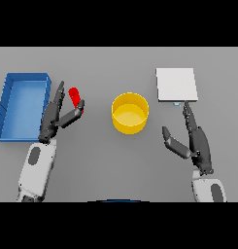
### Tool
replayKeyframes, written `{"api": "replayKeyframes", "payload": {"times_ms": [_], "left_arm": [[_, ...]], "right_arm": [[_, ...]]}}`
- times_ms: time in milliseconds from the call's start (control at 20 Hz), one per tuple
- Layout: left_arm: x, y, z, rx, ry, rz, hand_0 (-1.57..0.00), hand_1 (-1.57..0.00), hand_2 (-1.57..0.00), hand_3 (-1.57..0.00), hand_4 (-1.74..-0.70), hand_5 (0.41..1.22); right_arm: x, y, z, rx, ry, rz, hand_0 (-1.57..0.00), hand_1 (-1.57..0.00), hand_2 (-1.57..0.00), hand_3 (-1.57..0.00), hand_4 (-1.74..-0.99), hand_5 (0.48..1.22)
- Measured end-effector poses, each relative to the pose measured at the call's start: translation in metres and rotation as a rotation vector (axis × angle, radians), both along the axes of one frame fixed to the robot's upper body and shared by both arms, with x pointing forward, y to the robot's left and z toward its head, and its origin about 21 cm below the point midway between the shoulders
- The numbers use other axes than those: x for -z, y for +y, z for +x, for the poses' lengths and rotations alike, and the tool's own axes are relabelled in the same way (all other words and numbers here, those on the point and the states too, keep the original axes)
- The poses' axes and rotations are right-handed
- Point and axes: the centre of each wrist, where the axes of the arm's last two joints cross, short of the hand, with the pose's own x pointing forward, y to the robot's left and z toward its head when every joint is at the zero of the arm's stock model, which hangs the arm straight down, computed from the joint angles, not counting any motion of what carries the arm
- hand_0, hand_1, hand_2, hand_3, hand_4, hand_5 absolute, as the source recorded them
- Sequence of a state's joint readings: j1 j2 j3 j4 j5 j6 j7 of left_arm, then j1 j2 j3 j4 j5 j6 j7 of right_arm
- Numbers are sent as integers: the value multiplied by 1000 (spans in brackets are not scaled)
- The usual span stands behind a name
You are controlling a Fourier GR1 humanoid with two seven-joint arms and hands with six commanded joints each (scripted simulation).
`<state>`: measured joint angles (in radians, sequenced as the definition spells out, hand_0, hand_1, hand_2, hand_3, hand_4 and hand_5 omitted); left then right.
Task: Pick up the red beaker and tilt it to pour out 1 green nut into yellow bowl. Pick up the yellow bowl and place it on the metallic measuring scale.
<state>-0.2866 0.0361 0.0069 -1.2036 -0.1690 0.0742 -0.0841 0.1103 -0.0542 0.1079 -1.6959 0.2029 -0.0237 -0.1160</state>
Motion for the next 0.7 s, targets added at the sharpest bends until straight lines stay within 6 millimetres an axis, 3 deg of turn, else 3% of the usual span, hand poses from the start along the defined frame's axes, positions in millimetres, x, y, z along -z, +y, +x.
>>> {"api": "replayKeyframes", "payload": {"times_ms": [250,700], "left_arm": [[11,-7,20,4,-18,16,1,1,1,1,-1221,643],[12,-23,49,27,-50,72,1,1,1,1,-1271,692]], "right_arm": [[1,0,0,-3,-6,-9,1,1,1,1,-1247,675],[-3,-7,-4,0,-16,-2,1,1,1,1,-1265,691]]}}
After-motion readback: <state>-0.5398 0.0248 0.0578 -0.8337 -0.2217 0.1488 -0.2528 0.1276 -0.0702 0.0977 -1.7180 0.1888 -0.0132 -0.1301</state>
